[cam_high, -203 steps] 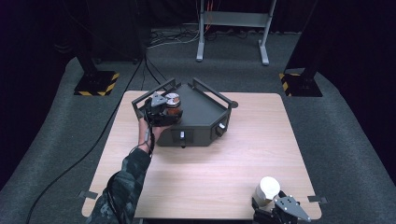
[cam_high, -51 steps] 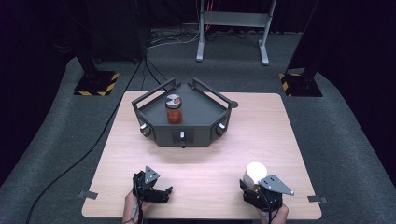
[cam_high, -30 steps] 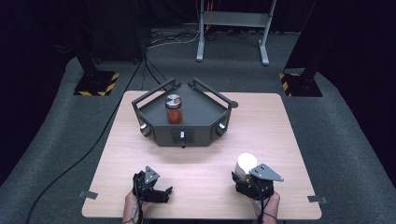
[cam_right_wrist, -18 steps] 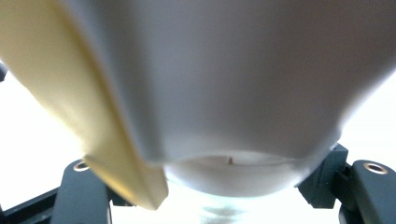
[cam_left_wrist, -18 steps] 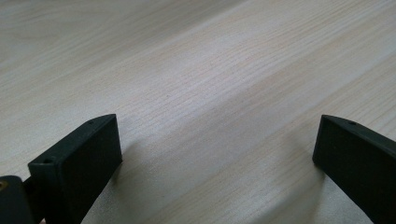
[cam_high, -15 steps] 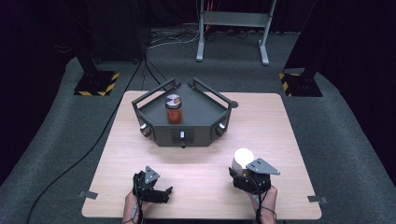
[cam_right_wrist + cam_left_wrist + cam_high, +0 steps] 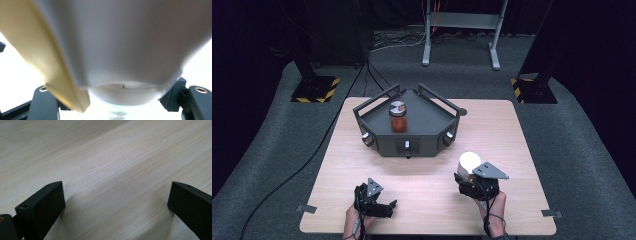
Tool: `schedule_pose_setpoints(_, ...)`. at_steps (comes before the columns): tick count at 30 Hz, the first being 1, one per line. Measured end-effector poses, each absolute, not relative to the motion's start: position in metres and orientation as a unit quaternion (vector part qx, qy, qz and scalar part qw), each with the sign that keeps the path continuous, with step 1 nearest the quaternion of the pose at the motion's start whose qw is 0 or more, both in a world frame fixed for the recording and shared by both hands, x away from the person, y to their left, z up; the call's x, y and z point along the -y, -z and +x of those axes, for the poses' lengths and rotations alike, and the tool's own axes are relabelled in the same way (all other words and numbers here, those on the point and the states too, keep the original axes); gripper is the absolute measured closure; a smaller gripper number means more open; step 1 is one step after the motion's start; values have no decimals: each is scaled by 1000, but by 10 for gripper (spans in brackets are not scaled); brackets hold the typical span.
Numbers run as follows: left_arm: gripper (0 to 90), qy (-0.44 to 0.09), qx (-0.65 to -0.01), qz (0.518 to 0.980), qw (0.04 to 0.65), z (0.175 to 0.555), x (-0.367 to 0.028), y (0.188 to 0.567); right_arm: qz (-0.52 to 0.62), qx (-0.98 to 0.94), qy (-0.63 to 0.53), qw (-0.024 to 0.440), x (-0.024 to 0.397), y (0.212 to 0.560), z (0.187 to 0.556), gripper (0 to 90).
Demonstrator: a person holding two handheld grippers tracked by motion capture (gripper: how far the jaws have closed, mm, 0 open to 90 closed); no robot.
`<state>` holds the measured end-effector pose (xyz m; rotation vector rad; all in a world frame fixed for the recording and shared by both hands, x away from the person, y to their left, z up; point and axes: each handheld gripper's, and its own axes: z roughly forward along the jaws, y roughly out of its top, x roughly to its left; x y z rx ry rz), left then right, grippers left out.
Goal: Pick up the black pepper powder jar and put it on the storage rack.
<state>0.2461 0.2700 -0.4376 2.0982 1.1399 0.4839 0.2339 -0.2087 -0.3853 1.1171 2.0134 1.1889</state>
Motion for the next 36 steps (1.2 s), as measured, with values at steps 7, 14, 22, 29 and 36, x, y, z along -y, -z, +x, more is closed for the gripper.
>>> schedule_pose_setpoints(7,8,-186,-439,808,345,246,-270,438,409,-750,-443,272,205,381,241,295)
schedule_pose_setpoints(14,8,-186,-439,808,346,246,-270,438,403,-754,-443,270,201,378,248,295)
schedule_pose_setpoints(22,9,-186,-438,809,346,246,-270,438,397,-757,-443,270,196,375,255,295)
schedule_pose_setpoints(29,9,-186,-438,809,346,246,-270,438,393,-758,-445,271,194,372,262,295)
schedule_pose_setpoints(36,9,-186,-438,808,346,246,-270,438,390,-759,-447,269,192,368,269,295)
